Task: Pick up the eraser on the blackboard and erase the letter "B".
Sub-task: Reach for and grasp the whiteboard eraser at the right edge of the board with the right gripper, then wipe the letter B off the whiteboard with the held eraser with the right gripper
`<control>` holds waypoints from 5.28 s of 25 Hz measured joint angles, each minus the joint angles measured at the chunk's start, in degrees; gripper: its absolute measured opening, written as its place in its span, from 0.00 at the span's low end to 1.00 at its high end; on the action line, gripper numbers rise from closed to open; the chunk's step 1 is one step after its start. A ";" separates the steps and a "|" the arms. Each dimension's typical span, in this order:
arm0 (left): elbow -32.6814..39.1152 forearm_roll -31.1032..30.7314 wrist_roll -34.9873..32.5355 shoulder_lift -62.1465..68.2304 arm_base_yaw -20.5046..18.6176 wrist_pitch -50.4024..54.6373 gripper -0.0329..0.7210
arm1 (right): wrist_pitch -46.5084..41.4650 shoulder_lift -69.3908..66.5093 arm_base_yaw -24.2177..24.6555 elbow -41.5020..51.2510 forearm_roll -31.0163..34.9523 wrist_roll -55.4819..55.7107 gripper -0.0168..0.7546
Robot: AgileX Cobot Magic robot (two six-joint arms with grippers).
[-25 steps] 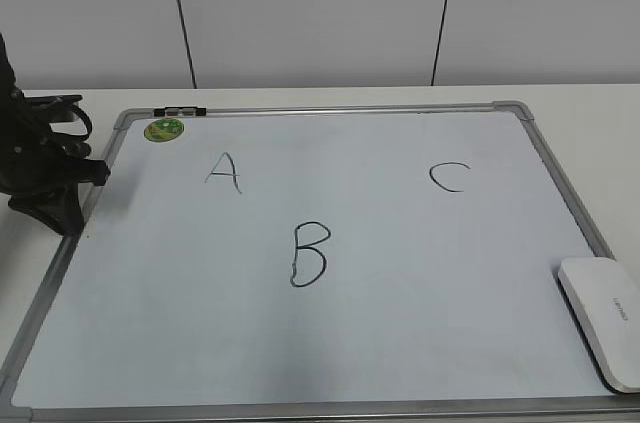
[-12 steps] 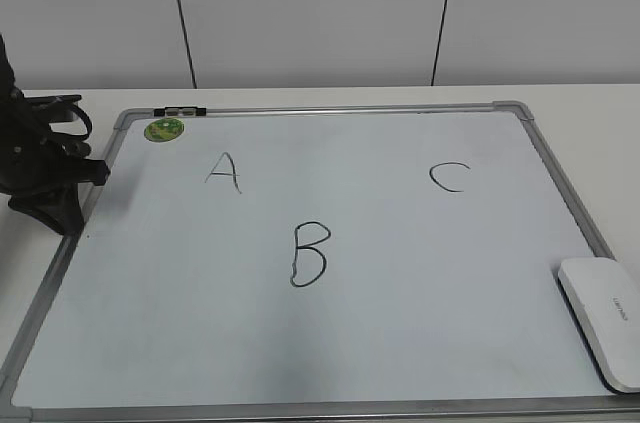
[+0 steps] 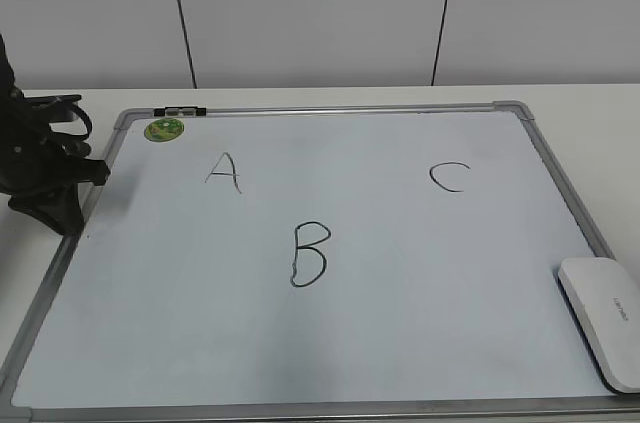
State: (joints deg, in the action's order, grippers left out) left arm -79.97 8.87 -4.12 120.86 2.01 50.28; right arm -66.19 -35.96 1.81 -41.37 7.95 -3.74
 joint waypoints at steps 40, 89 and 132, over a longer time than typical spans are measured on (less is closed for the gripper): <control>-0.09 0.13 0.00 0.00 0.00 0.21 0.09 | 26.49 -59.01 -0.32 -3.16 2.37 -9.57 0.85; -0.09 0.49 0.00 0.00 0.00 0.24 0.09 | 5.34 -83.75 -32.04 -52.37 2.81 -8.62 0.72; -0.09 0.48 0.00 0.00 0.00 0.24 0.09 | 1.49 -93.67 -45.60 -60.70 -3.47 -10.04 0.72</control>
State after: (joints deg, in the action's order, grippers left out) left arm -80.06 9.36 -4.12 120.86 2.01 50.52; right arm -64.70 -129.63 -43.79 -102.07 4.48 -13.78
